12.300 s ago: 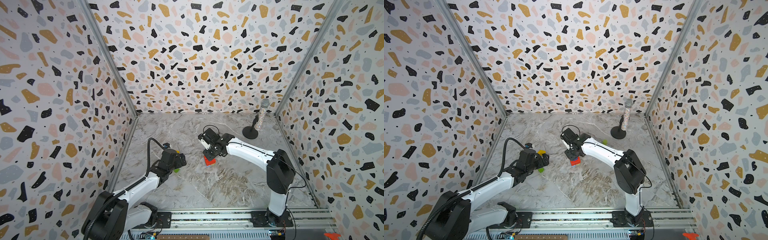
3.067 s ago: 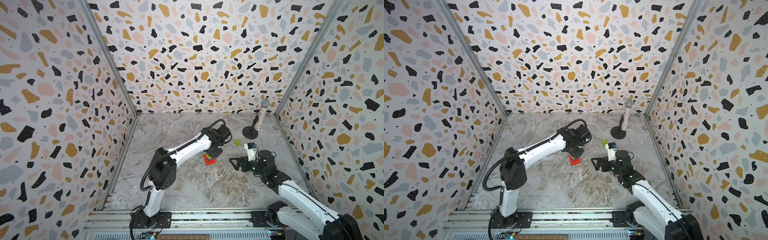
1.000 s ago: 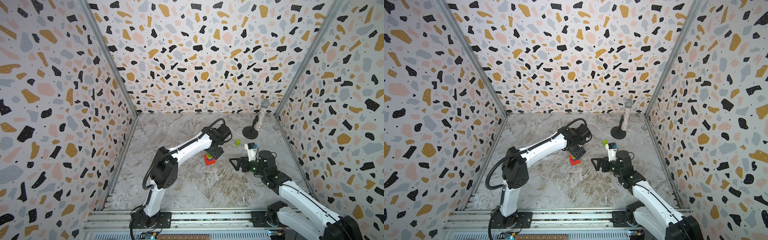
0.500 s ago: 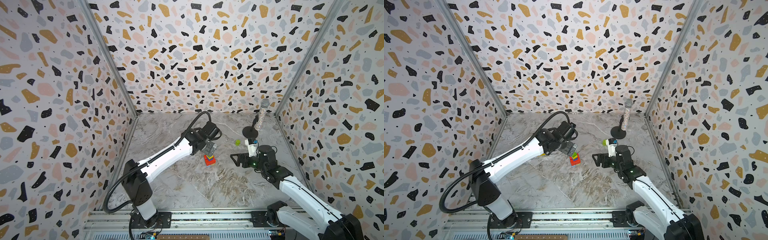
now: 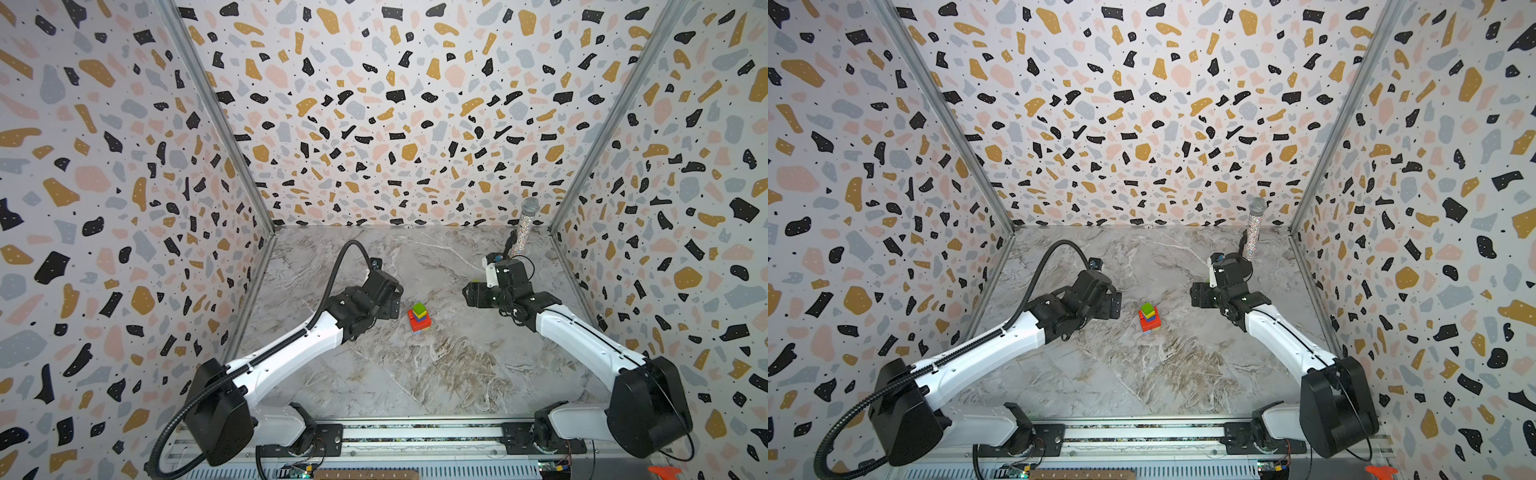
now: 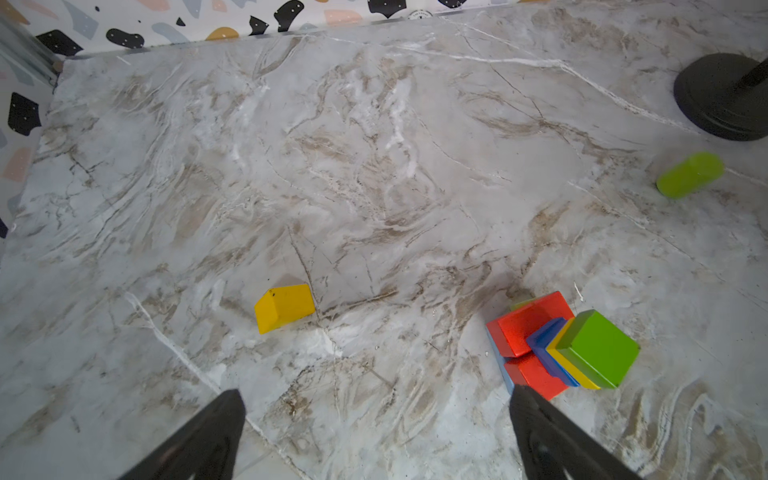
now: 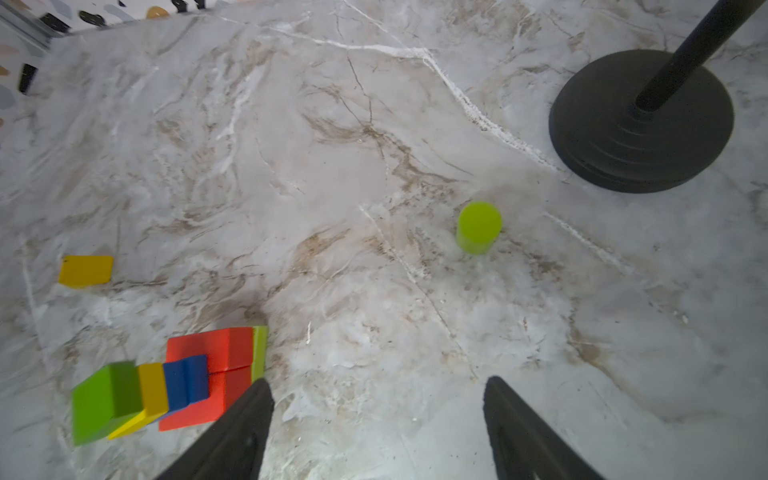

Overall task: Build the wood block tower
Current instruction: 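Open the left gripper and draw it back from the stack, then move the right gripper over the lime-green cylinder while the left gripper withdraws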

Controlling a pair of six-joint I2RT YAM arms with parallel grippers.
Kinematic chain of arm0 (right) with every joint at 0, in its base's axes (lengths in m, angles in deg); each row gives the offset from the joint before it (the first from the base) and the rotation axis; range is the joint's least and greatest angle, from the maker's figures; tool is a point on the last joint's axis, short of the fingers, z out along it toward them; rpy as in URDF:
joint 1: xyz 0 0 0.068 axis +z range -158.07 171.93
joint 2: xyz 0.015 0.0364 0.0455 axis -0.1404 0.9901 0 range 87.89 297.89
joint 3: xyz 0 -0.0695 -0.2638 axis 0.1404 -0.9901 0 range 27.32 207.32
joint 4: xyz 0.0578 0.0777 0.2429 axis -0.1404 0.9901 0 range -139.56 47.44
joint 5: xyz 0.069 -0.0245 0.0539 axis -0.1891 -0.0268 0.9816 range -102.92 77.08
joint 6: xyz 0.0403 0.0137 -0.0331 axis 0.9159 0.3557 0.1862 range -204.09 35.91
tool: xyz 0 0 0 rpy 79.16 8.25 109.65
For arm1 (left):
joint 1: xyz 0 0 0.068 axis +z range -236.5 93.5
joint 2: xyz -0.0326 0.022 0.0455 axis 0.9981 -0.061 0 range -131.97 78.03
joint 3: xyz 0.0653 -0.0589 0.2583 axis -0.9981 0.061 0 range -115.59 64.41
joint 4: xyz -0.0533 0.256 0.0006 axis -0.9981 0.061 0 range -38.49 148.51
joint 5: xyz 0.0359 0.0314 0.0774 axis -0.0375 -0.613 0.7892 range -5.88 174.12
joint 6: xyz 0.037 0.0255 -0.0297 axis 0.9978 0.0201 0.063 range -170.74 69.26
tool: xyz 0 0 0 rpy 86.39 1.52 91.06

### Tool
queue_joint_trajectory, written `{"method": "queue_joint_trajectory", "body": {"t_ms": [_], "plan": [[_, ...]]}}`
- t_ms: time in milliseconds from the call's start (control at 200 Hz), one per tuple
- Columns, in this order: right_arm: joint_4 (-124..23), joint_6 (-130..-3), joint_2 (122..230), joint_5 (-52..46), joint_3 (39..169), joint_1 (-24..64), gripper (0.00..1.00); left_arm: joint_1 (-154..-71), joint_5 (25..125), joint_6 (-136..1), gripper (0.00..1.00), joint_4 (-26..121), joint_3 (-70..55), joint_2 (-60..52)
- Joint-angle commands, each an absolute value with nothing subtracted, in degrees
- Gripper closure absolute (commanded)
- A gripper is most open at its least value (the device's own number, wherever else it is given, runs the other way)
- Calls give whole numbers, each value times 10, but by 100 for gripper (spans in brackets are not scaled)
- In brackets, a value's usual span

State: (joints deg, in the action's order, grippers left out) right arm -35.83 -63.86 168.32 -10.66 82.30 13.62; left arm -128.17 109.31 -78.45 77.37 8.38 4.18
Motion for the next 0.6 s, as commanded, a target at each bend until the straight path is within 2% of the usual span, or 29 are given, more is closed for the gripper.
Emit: {"method": "queue_joint_trajectory", "body": {"t_ms": [0,160,375,511,596], "plan": [[-318,-658,1713,-146,879,134,18,-1279,1119,-806,0,709,118,61],[-295,-669,1783,-162,942,131,19,-1277,1128,-815,0,679,179,79],[-265,-686,1858,-164,1010,119,35,-1276,1106,-828,0,601,252,84],[-252,-693,1892,-165,1035,105,35,-1276,1110,-832,0,564,277,85],[-247,-696,1908,-164,1048,98,29,-1276,1108,-830,0,537,295,84]]}}
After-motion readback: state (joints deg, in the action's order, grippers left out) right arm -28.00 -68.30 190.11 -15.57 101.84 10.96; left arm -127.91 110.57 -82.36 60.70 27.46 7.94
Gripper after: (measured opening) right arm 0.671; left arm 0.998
